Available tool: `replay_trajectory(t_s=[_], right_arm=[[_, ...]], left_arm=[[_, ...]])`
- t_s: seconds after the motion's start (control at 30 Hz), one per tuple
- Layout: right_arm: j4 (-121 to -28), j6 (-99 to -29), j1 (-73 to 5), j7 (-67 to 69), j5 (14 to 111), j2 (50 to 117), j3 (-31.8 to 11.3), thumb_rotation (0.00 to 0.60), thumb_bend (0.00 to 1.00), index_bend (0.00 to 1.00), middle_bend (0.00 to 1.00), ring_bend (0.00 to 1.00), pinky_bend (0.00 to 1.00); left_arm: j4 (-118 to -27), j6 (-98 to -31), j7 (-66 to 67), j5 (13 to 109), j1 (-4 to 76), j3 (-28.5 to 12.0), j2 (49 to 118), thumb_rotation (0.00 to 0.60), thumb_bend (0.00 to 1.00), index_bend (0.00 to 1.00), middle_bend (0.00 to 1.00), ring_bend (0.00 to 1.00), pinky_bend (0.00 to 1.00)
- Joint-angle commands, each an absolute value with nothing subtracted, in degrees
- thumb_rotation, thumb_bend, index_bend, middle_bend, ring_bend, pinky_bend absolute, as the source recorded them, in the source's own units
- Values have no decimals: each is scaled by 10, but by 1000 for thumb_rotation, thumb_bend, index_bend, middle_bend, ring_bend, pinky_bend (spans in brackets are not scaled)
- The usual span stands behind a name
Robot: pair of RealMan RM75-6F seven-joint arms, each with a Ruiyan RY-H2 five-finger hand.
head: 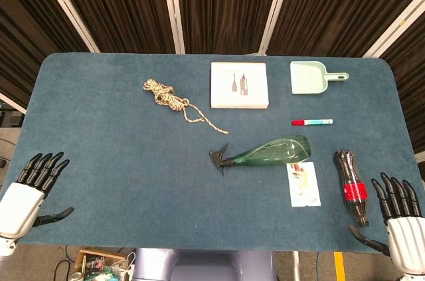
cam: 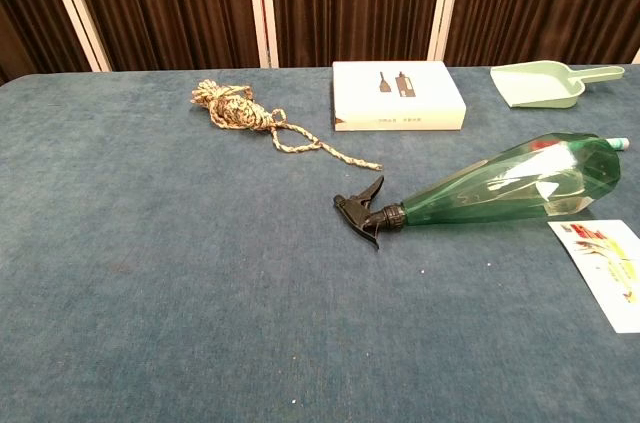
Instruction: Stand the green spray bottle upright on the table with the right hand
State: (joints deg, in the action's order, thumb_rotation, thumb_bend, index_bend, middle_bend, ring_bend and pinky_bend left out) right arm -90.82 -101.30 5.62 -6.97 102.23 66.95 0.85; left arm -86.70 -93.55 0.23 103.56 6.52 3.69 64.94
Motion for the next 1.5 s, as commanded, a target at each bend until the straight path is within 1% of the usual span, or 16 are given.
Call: replay_trajectory(t_s=[0.03, 0.27, 0.33, 0.47, 0.57, 0.63, 0.7, 0.73, 0.8, 0.93, 1.0, 1.13, 1.27, 1.5], right_arm=[[-908, -1005, 52, -84, 1030, 676, 11, 600, 159, 0, 0, 0, 0], [-908, -977, 32, -131, 1074, 705, 19, 600, 158, 0, 0, 0, 0], [-912, -956, 20, -158, 1089, 717, 20, 600, 159, 4, 0, 0, 0], [-949, -884, -10, -248, 1098, 745, 14, 600, 161, 9, 0, 0, 0], [-982, -820, -41, -301, 1062, 778, -15, 600, 166, 67, 0, 0, 0], [-990, -787, -58, -348, 1042, 797, -35, 600, 174, 147, 0, 0, 0], [-987, -773, -70, -395, 1035, 813, -52, 600, 184, 199, 0, 0, 0], [-980, -770, -77, -431, 1038, 824, -63, 600, 190, 234, 0, 0, 0], [-961, -765, -87, -520, 1047, 846, -82, 600, 192, 270, 0, 0, 0], [-974, -728, -101, -564, 1021, 866, -85, 600, 192, 263, 0, 0, 0], [-974, -709, -112, -596, 1007, 874, -94, 600, 191, 259, 0, 0, 0], [-973, -683, -129, -616, 983, 894, -102, 600, 192, 276, 0, 0, 0], [-957, -643, -156, -640, 939, 914, -119, 600, 191, 280, 0, 0, 0], [-924, -604, -198, -669, 888, 935, -145, 600, 192, 285, 0, 0, 0]], left_arm=[[-867, -938, 4, 1033, 62, 37, 650, 600, 62, 0, 0, 0, 51], [-866, -938, 13, 1025, 60, 32, 655, 600, 62, 0, 0, 0, 51], [-866, -934, 13, 1020, 61, 29, 657, 600, 62, 0, 0, 0, 51], [-870, -923, 19, 1007, 66, 22, 661, 600, 62, 0, 0, 0, 51], [-871, -916, 34, 1003, 68, 19, 665, 600, 62, 0, 0, 0, 51], [-873, -911, 43, 1000, 70, 17, 668, 600, 62, 0, 0, 0, 51], [-876, -908, 51, 997, 71, 16, 671, 600, 62, 0, 0, 0, 51], [-878, -905, 56, 997, 72, 15, 672, 600, 62, 0, 0, 0, 51], [-883, -899, 64, 997, 76, 13, 674, 600, 62, 0, 0, 0, 51], [-883, -889, 68, 990, 79, 12, 675, 600, 62, 0, 0, 0, 51], [-884, -882, 57, 989, 83, 14, 674, 600, 62, 0, 0, 0, 51], [-877, -878, 49, 983, 88, 8, 676, 600, 62, 0, 0, 0, 51], [-876, -858, 48, 970, 93, 7, 677, 600, 62, 0, 0, 0, 51], [-874, -842, 52, 959, 101, 5, 678, 600, 62, 0, 0, 0, 51]])
